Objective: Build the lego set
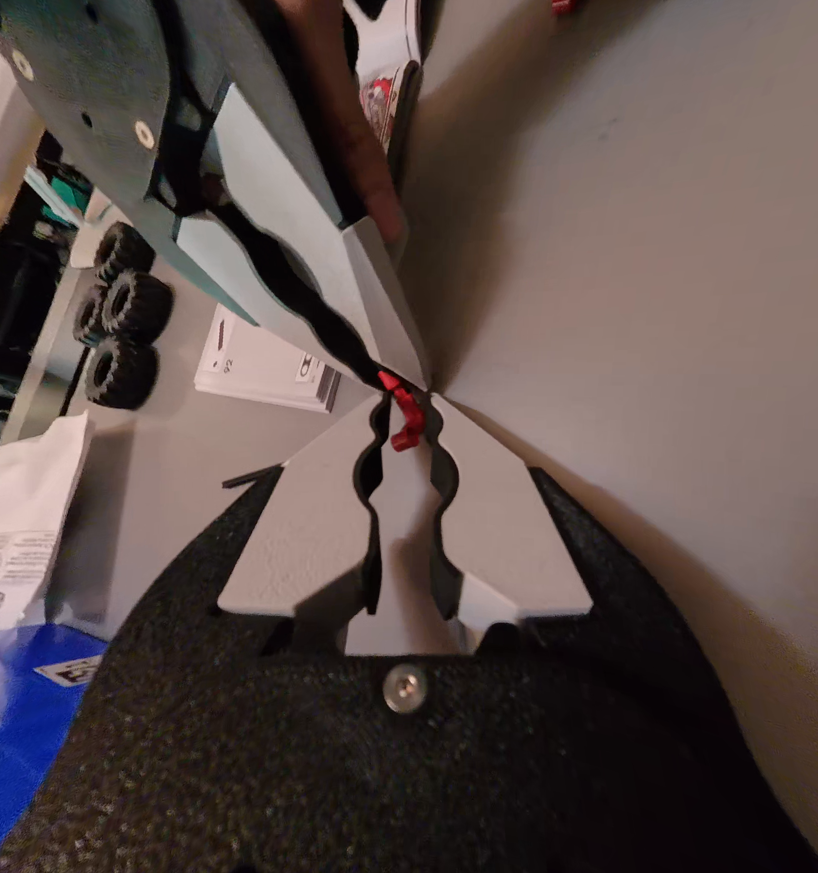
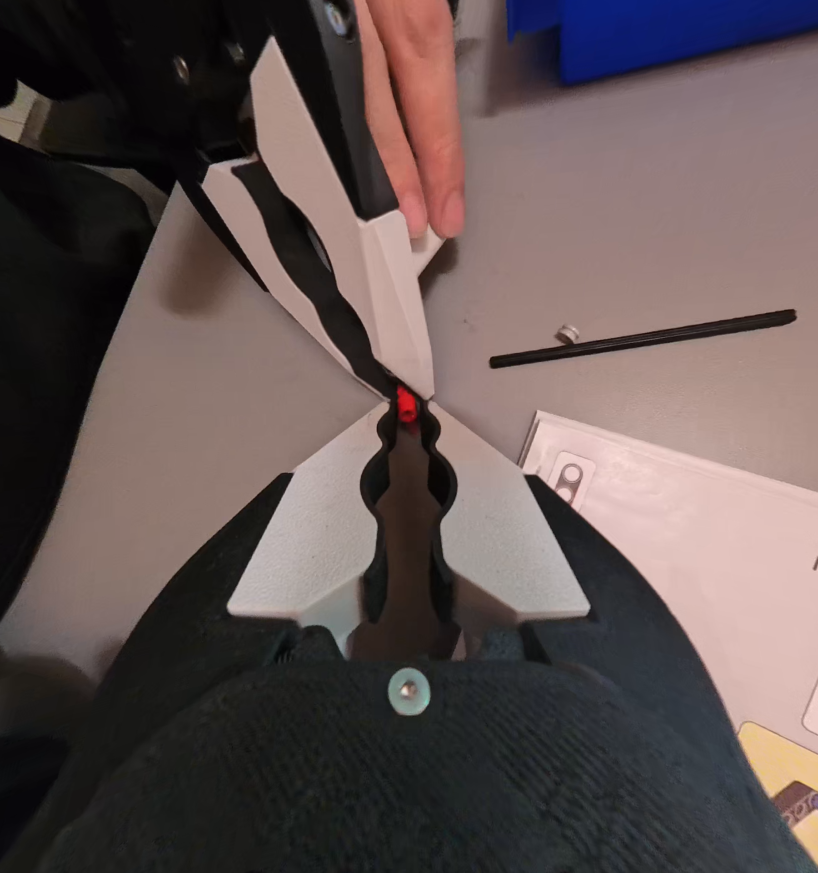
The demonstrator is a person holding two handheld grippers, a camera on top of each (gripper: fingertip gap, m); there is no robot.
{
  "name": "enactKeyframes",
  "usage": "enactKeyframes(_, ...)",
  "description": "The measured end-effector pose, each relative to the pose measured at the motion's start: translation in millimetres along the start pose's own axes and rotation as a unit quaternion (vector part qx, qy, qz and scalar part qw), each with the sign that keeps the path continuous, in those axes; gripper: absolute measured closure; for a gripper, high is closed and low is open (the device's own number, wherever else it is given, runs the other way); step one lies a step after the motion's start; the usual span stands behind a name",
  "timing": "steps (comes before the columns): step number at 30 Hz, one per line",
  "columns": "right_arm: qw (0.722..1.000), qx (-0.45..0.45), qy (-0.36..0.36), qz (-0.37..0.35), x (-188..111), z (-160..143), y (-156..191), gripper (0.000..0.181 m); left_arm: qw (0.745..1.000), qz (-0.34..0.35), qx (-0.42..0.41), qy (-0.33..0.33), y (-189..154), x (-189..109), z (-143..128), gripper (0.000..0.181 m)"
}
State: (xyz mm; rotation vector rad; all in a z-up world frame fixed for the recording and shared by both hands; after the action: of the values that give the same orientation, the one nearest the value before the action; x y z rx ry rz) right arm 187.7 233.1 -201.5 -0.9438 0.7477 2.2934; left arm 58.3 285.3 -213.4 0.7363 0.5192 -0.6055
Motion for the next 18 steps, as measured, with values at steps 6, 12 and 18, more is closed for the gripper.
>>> enactKeyframes(6, 0.995, -0.016, -0.01, -0.095, -8.3, -6.4, 6.6, 0.144, 0.99, -0.034, -0.138, 0.012, 8.2, -1.1, -4.2, 0.174)
enactKeyframes(12, 0.975, 0.001, -0.037, -0.219, -13.3, -19.2, 28.9, 0.14, 0.953, -0.062, -0.296, 0.023, 14.1, -2.3, -7.3, 0.158)
enactKeyframes(18, 0.956, 0.011, -0.102, -0.274, -9.7, -22.2, 53.5, 0.15, 0.96, -0.046, -0.275, 0.012, 14.7, -15.9, -8.3, 0.138)
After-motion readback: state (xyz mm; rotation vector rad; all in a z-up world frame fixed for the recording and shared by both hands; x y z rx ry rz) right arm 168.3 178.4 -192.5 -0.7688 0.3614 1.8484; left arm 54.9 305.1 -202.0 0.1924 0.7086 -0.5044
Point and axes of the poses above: each gripper's, where its closed fingertips meet, x out along the fingers, z out of its top, y = z × x across the jaws, the point moved 10 cm from there along -x, back along the fingers, and after that the axes turned 3 degrees about -z, right-handed, at the moved point
